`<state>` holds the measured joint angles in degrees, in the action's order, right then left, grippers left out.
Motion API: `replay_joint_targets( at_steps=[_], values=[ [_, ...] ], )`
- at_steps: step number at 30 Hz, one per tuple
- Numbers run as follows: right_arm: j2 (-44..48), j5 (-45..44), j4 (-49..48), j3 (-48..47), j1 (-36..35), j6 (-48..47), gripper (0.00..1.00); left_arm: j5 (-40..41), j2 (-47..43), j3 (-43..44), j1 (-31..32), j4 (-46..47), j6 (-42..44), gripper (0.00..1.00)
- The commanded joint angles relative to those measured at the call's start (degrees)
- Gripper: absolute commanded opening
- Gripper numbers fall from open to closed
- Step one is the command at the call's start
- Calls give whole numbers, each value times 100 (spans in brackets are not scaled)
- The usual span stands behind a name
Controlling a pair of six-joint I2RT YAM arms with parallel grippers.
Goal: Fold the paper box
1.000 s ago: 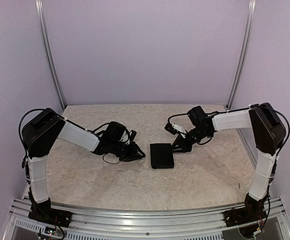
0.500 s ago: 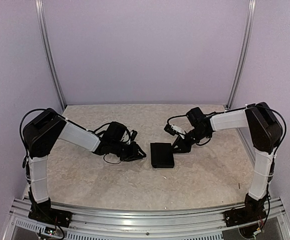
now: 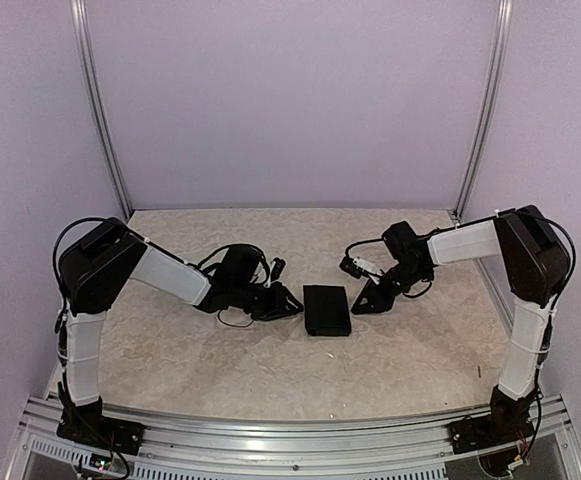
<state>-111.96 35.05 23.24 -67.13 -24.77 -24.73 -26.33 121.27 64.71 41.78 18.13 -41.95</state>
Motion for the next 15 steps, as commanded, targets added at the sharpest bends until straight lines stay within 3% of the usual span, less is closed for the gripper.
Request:
replay_joint_targets(
  at_steps=[1, 6, 15],
  values=[
    [44, 72, 58, -1, 14, 54, 19, -83, 462, 235, 181, -328, 122, 25],
    [-23, 57, 89, -57, 12, 60, 19, -169, 691, 623, 260, -437, 125, 25],
    [673, -111, 52, 218, 49, 9, 20, -45, 570, 414, 217, -556, 121, 25]
  ],
)
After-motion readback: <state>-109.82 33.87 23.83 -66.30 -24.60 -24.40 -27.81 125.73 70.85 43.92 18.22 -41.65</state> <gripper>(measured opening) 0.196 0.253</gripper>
